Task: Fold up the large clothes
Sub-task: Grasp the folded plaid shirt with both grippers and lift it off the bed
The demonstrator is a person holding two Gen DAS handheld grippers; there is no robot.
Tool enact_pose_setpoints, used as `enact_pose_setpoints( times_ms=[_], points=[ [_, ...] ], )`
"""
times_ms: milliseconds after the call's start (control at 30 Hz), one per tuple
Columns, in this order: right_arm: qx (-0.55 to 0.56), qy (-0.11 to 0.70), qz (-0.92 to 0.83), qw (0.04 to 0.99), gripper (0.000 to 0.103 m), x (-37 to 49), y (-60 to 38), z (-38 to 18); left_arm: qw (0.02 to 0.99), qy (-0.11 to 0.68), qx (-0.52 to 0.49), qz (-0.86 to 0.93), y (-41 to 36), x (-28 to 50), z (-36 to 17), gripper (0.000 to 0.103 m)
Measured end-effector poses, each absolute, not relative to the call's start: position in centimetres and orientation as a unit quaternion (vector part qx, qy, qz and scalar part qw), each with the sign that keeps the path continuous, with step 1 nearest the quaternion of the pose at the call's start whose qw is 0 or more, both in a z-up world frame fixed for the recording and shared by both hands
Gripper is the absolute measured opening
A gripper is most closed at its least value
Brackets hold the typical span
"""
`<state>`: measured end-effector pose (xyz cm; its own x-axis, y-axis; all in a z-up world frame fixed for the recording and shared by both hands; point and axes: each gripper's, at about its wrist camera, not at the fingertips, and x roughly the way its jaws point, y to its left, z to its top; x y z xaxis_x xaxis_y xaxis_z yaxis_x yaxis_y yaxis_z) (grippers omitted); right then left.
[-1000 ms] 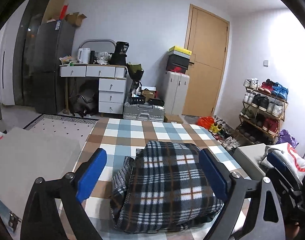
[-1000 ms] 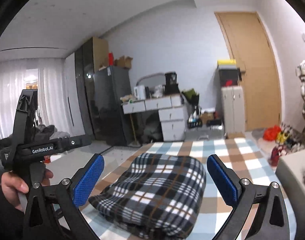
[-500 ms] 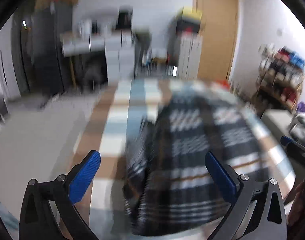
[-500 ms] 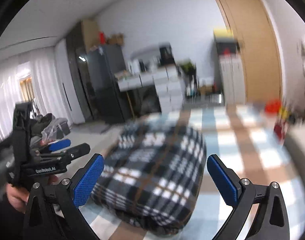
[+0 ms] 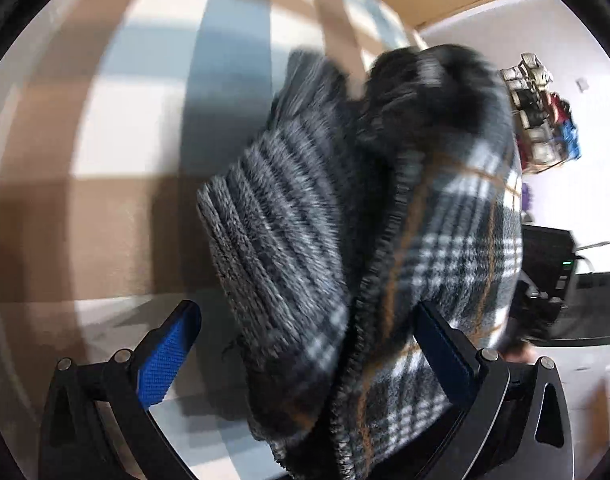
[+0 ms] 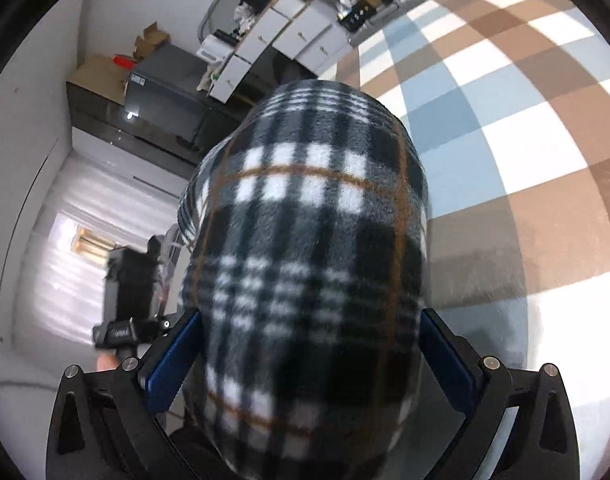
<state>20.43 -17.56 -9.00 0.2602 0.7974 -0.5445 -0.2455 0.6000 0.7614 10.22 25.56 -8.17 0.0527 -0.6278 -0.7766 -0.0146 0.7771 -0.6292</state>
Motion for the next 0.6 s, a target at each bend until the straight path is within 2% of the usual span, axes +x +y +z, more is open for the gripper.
enact_pose_setpoints(
  times_ms=[233, 267, 300, 400, 433, 467, 533, 600],
  points=[
    [0.279, 0.564, 0.375, 0.681, 0.103, 23.1, -17.2, -10.5, 0.664, 0.655, -0.268, -0.24, 25.0, 10.5, -8.2, 0.1],
    [0.282, 0.572, 0.379, 0.671, 0.103, 23.4, -17.2, -10.7, 0.66, 0.653, -0.272, -0.251, 24.5, 10.5, -8.1, 0.096],
    [0.284, 0.579, 0.383, 0.661, 0.103, 23.6, -17.3, -10.9, 0.651, 0.65, -0.284, -0.27, 24.0, 10.3, -8.0, 0.081],
    [0.286, 0.568, 0.39, 0.666, 0.103, 23.2, -17.6, -10.8, 0.656, 0.649, -0.27, -0.275, 22.5, 10.4, -6.9, 0.079],
    [0.287, 0.561, 0.391, 0.671, 0.103, 23.1, -17.8, -10.8, 0.66, 0.647, -0.267, -0.274, 22.1, 9.9, -6.6, 0.076],
    [0.29, 0.551, 0.392, 0.677, 0.099, 22.5, -18.1, -10.6, 0.663, 0.646, -0.265, -0.272, 21.7, 9.7, -6.2, 0.074],
    [0.293, 0.534, 0.395, 0.688, 0.093, 21.8, -18.5, -10.3, 0.671, 0.637, -0.254, -0.281, 20.7, 9.1, -4.7, 0.063],
    [0.298, 0.524, 0.392, 0.695, 0.092, 20.9, -19.1, -10.0, 0.678, 0.632, -0.234, -0.293, 19.3, 8.3, -3.1, 0.062]
  ],
)
